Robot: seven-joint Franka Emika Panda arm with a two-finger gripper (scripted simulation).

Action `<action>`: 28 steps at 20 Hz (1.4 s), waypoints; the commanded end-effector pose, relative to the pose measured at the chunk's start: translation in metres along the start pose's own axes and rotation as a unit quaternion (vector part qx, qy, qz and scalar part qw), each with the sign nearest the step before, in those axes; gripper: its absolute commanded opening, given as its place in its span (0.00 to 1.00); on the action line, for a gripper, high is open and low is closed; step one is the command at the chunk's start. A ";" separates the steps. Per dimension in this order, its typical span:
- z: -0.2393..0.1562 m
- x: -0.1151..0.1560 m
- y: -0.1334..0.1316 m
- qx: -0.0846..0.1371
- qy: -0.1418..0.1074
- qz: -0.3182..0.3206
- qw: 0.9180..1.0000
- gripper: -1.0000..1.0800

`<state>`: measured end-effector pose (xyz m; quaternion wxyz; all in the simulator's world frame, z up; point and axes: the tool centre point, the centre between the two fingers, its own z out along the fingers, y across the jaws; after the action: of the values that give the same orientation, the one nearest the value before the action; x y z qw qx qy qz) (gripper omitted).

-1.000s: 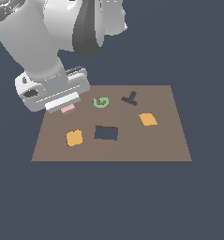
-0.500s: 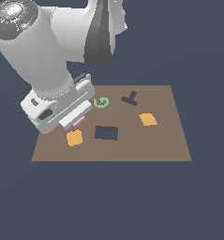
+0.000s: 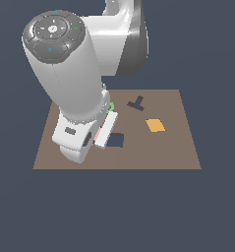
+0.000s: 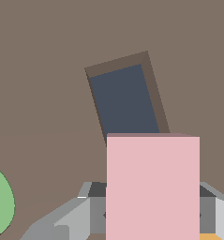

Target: Insert a designated object into the corresponding slot on a board.

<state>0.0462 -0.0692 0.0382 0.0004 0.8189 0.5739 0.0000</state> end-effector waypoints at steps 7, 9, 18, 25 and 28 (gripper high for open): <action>-0.002 0.042 -0.003 0.000 0.000 -0.107 0.994 0.00; -0.002 0.047 -0.004 0.000 0.000 -0.120 0.993 0.00; 0.000 0.052 -0.006 0.000 0.000 -0.133 0.991 0.00; 0.008 0.052 -0.006 0.000 0.000 -0.134 0.991 0.96; 0.008 0.052 -0.006 0.000 0.000 -0.134 0.991 0.96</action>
<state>0.0578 -0.0180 0.0304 0.0000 0.7344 0.6788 -0.0004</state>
